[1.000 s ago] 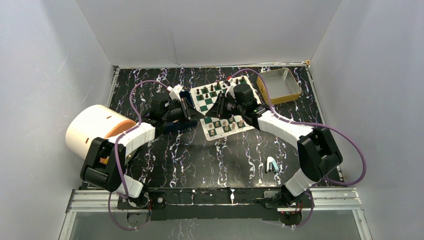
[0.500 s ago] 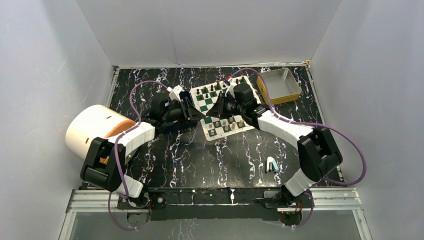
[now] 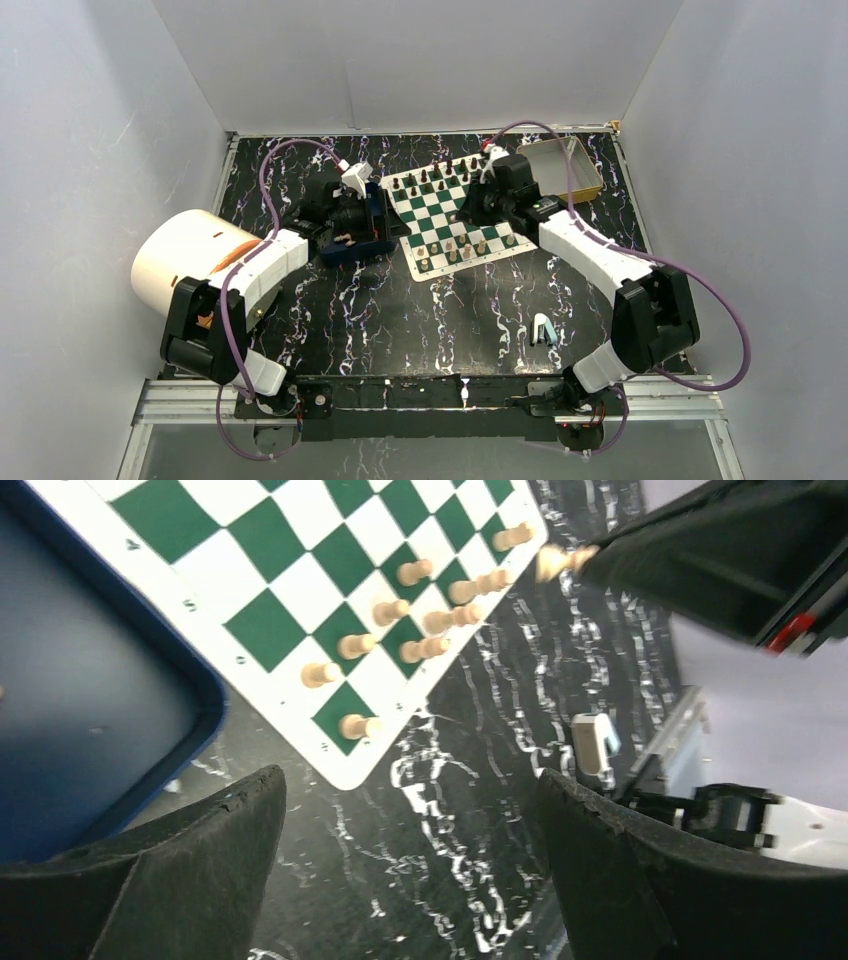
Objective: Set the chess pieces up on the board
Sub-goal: Place the chess piece on the chessboard.
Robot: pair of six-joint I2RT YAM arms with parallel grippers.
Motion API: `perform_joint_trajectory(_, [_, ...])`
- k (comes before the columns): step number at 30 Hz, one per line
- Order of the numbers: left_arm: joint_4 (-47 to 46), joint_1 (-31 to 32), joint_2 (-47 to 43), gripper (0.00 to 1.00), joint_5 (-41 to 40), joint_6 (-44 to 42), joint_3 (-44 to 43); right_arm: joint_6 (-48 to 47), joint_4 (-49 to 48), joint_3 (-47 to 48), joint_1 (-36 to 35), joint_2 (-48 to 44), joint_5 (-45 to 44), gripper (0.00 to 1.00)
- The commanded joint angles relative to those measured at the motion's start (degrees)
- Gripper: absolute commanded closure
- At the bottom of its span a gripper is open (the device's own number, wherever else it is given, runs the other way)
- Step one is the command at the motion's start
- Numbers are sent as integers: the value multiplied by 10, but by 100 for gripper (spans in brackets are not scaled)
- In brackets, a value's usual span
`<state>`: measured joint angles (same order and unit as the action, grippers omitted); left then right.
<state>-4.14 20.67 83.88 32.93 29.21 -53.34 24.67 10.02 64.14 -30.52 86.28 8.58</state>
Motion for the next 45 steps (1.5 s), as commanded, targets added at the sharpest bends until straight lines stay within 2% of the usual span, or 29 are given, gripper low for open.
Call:
perform_joint_trajectory(1, [117,-3,-43,8,-80,-138,-30,-66,71,33,46,-10,-47,91])
perform_joint_trajectory(5, [111,-3,-82,8,-126,-172,-5,-86,94,40,71,12,-42,90])
perform_joint_trajectory(8, [115,-2,-116,8,-175,-166,9,-94,109,55,75,42,-40,90])
perform_joint_trajectory(13, [153,-3,-122,7,-230,-178,0,-94,107,66,75,80,-37,89])
perform_joint_trajectory(18, [187,-3,-118,7,-251,-184,-15,-93,115,81,75,114,-43,88])
perform_joint_trajectory(39, [189,-3,-135,10,-237,-202,-11,-103,147,142,59,201,-82,85])
perform_joint_trajectory(45, [183,-3,-136,11,-233,-202,-8,-105,174,163,48,217,-132,83])
